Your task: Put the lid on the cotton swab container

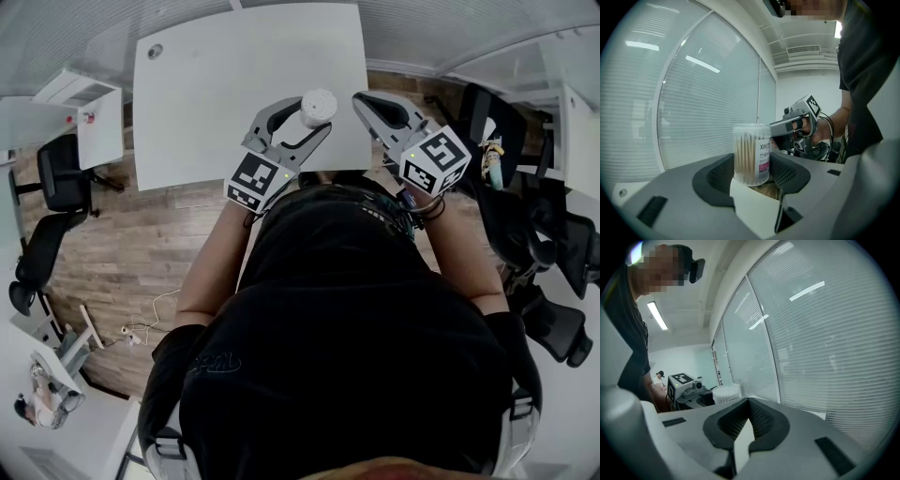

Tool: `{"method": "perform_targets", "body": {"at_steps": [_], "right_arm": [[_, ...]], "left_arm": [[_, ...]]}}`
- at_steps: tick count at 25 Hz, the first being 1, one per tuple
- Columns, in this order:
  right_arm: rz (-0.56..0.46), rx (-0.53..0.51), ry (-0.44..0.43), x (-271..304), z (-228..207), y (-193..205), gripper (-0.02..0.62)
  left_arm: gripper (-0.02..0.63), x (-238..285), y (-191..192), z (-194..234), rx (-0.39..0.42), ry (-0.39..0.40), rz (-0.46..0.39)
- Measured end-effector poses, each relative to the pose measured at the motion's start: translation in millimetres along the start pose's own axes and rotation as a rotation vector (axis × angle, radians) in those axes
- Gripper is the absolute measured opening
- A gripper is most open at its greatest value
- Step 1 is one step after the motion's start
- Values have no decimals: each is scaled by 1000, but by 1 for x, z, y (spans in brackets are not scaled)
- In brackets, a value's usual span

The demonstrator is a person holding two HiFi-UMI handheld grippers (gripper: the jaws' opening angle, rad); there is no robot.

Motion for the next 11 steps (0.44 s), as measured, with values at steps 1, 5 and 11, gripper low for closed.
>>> {"method": "perform_targets", "body": {"at_steps": [1, 5, 11], "right_arm": [[-1, 0, 1, 1, 0, 0, 23], [-5, -2, -2, 2, 1, -2, 23], [2, -20, 7, 2, 2, -2, 23]], "left_arm": [[247, 0, 0, 1, 1, 1, 1], [247, 0, 1, 1, -3, 1, 3], [247, -1, 2, 1, -6, 6, 2]]}}
Point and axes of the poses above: the fingertips, and each gripper's own axes: x forward along the fingers, z to its left, y out of its underside, the point moved 3 cm from there along -x, backward along the fingers, and after that the axes turned 1 degree about x, right-handed, at the moved point
